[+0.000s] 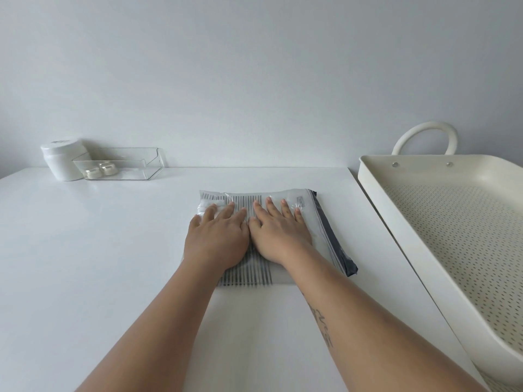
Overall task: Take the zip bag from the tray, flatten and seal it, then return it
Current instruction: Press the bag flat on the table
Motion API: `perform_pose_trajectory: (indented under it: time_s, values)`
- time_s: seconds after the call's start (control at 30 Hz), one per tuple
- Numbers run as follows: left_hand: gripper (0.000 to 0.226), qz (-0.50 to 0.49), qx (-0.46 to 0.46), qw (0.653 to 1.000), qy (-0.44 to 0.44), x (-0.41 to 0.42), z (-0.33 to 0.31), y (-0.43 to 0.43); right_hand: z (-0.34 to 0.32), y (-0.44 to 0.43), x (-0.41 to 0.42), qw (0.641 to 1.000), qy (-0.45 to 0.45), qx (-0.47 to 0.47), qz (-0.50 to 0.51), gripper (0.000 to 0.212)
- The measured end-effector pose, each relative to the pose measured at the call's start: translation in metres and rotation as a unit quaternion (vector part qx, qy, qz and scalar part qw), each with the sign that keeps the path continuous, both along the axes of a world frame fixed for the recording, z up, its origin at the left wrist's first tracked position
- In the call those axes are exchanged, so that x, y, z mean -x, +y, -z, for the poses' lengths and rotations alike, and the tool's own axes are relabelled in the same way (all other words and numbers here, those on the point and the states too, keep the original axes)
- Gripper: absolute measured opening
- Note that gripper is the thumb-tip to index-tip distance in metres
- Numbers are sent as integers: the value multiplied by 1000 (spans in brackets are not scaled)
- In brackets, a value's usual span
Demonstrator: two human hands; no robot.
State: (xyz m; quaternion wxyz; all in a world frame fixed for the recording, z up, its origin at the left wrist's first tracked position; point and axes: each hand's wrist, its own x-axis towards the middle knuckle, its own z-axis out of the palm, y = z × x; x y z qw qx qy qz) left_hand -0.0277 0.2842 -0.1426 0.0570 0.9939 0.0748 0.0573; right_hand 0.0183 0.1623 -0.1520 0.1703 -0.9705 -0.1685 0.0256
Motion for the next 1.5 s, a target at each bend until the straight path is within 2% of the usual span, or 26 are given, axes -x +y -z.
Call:
perform_pose_trajectory:
  time_s: [0.5, 0.8, 0.87, 0.93, 1.03, 1.1, 1.17, 1.27, 1.5]
  values:
    - [53, 0, -9, 1000, 3, -2, 1, -1, -2, -1, 0, 1000, 7, -18, -3, 58]
    - [53, 0, 3, 1000, -6, -1, 3, 0, -9, -8, -3, 995, 25, -90, -27, 52]
    - [52, 3, 3, 1000, 0, -1, 2, -1, -17, -11, -3, 995, 1, -96, -21, 51]
    - [52, 12, 8, 1000, -5, 1, 1, -2, -26, -9, -1, 990, -63, -121, -22, 49]
    - [52, 36, 72, 996, -45, 2, -4, -1, -39, 10, 0, 977, -123, -155, -82, 47]
    - [49, 34, 135, 987, -84, 4, -8, 4, -41, 23, -3, 983, -77, -130, -105, 49]
    - [44, 13, 158, 984, -77, 5, -9, 8, -33, 27, -10, 991, -25, -72, -109, 50]
    - [46, -11, 119, 993, -19, 8, -5, 12, -14, 21, -19, 995, -2, 7, -103, 51]
    - [53, -5, 63, 998, 4, 2, 1, 1, -1, -17, -41, 996, -45, 74, -30, 64]
